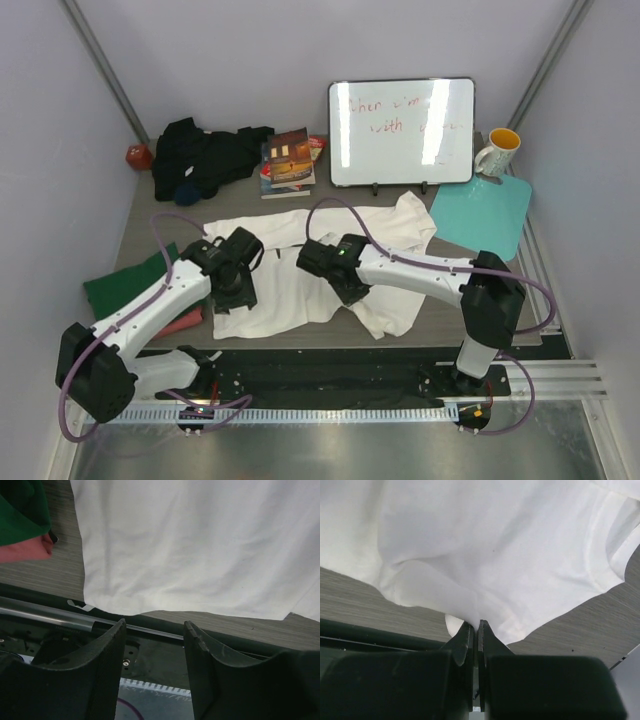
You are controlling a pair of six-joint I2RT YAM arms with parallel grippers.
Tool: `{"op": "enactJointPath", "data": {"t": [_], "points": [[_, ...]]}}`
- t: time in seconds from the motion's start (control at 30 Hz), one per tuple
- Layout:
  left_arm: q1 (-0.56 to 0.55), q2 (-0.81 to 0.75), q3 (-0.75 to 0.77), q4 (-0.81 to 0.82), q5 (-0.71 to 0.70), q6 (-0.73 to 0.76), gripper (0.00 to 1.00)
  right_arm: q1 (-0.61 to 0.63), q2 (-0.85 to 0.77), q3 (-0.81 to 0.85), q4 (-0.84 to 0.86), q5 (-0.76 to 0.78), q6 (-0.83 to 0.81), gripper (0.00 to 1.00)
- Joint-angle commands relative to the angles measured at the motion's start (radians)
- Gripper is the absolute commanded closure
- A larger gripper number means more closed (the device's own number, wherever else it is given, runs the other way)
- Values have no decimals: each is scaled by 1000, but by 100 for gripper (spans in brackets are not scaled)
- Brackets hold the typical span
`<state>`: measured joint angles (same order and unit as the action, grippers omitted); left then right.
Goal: Fold and stack the t-shirts
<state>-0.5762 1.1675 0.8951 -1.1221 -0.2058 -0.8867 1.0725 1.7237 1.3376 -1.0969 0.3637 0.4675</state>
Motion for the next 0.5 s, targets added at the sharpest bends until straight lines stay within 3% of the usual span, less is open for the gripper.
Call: {"op": "enactJointPath", "data": {"t": [0.0, 0.07, 0.13, 0.33, 0.47], "points": [[-16, 3, 19, 1, -12, -46, 50, -57, -6, 51, 83, 14, -81, 97], [-16, 3, 34, 7, -24, -41, 49, -103, 14, 60, 121, 11, -110, 91], [-16, 18, 48, 10, -29, -29, 49, -141, 42, 67, 149, 3, -132, 73], [-17, 67, 61, 15, -33, -5, 49, -172, 22, 89, 215, 38, -165, 55], [-17, 80, 60, 21, -33, 0, 49, -197, -32, 89, 203, 61, -159, 55]]}}
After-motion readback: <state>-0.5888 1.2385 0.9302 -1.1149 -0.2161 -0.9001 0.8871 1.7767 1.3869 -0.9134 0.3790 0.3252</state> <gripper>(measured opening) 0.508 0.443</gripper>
